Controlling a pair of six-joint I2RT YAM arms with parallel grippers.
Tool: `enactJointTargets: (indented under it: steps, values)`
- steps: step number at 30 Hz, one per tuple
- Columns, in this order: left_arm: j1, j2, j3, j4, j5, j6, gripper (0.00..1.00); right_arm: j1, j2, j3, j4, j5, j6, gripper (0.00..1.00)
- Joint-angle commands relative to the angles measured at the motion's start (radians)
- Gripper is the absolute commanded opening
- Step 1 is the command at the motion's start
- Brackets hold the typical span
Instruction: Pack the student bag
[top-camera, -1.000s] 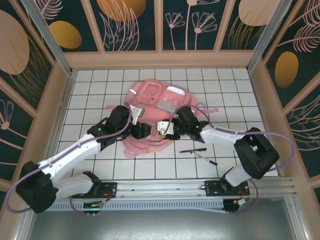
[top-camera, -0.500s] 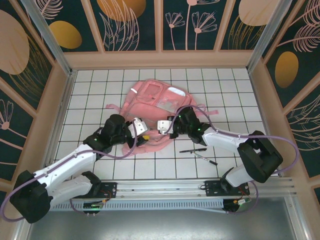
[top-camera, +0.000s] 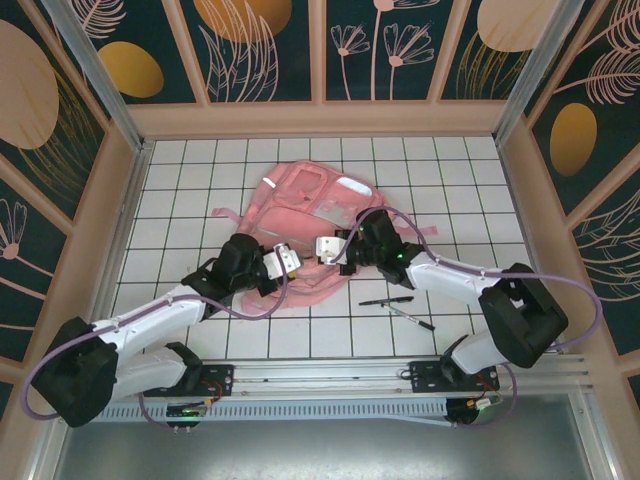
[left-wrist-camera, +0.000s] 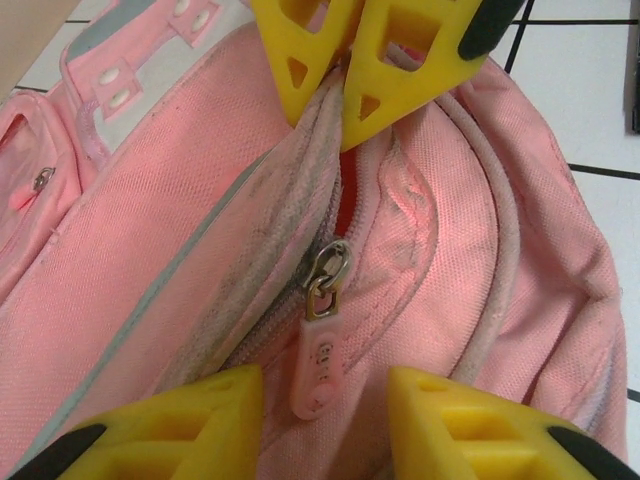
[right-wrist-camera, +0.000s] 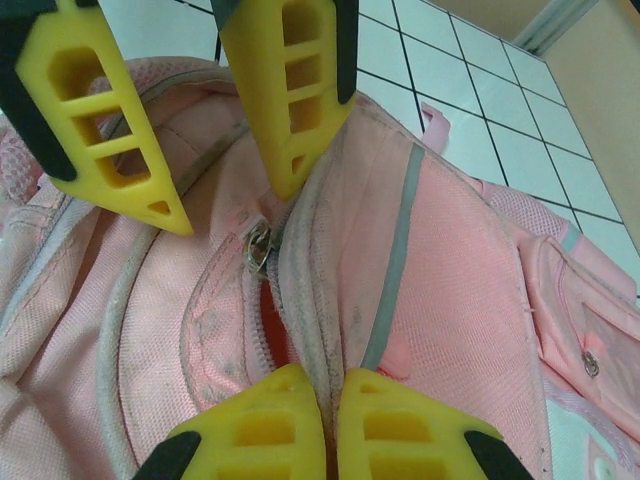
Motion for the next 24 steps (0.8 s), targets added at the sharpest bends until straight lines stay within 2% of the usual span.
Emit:
enactJointTargets:
  steps: [1, 6, 11, 15, 24]
  values:
    - [0.001, 0.046, 0.032, 0.057, -0.005, 0.051, 0.34, 0.013, -0.066, 0.058, 0.008, -0.109, 0.007, 0.0]
    - [0.001, 0.117, 0.091, 0.044, 0.041, 0.074, 0.33, 0.021, -0.083, 0.051, 0.004, -0.107, -0.012, 0.0]
    - [0.001, 0.194, 0.163, -0.014, 0.107, 0.097, 0.18, 0.02, -0.107, 0.019, 0.042, -0.117, -0.018, 0.0]
    - [0.001, 0.216, 0.182, -0.009, 0.105, 0.094, 0.0, 0.016, -0.124, -0.002, 0.059, -0.109, -0.027, 0.0]
    - [0.021, 0.153, 0.146, -0.015, -0.021, 0.092, 0.0, 0.0, -0.126, -0.027, 0.042, -0.1, -0.06, 0.0]
